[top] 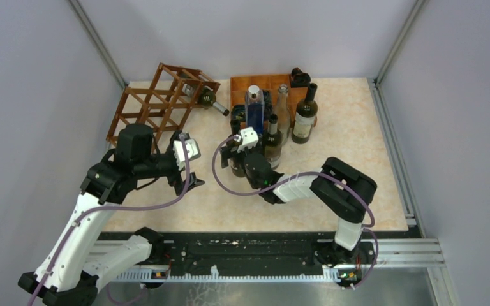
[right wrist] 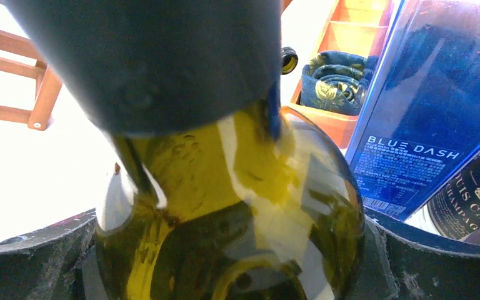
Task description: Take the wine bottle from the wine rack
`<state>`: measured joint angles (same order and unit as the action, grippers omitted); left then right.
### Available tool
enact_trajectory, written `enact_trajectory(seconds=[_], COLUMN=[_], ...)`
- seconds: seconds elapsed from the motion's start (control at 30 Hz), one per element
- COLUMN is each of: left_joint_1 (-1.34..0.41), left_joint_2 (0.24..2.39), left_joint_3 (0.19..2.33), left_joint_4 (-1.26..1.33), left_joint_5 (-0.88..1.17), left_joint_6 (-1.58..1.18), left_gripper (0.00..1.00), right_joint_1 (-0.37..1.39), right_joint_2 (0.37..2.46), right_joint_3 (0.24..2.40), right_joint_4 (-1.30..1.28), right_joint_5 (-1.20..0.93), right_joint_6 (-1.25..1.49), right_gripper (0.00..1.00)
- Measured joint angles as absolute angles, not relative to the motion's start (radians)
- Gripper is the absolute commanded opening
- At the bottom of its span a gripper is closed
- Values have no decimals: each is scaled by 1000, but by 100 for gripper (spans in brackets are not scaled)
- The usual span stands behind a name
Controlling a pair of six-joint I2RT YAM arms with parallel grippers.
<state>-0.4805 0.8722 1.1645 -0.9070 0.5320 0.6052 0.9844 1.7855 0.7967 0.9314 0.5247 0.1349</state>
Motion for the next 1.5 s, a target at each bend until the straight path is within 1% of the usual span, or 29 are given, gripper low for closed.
enact_trajectory(seconds=[0.37,0.77,0.87,0.9,1.07,1.1,1.13,1.2,1.3,1.4,1.5], left_joint_1=[-480,-480,-480,-480,-480,-480,-480,-480,-479,-450,-366], left_joint_2=[895,918,926,927,945,950,956,971,1001,1032,1084], left_joint_3=[1182,1208,1217,1217,1217,1217,1217,1217,1216,1201,1191], left_joint_4=[-906,-907,-907,-907,-906,-906,-906,-904,-889,-851,-817], left_joint_5=[537,543,543,543,540,538,534,524,489,455,439], left_joint_6=[605,604,603,603,604,604,605,613,651,722,812], left_gripper=[99,99,99,99,99,99,99,98,97,95,94], right_joint_1=[1011,1050,1080,1090,1108,1109,1109,1109,1109,1108,1091], right_joint_2=[1678,1463,1374,1342,1208,1187,1168,1153,1166,1250,1366], right_joint_3=[747,743,699,680,591,567,540,490,421,413,424], right_joint_4=[869,797,767,747,588,553,525,501,496,533,596], right_joint_5=[534,599,615,616,601,591,572,527,426,325,229], right_joint_6=[136,136,154,170,310,347,385,441,506,539,565], right_gripper=[99,99,99,97,61,55,52,49,48,48,47])
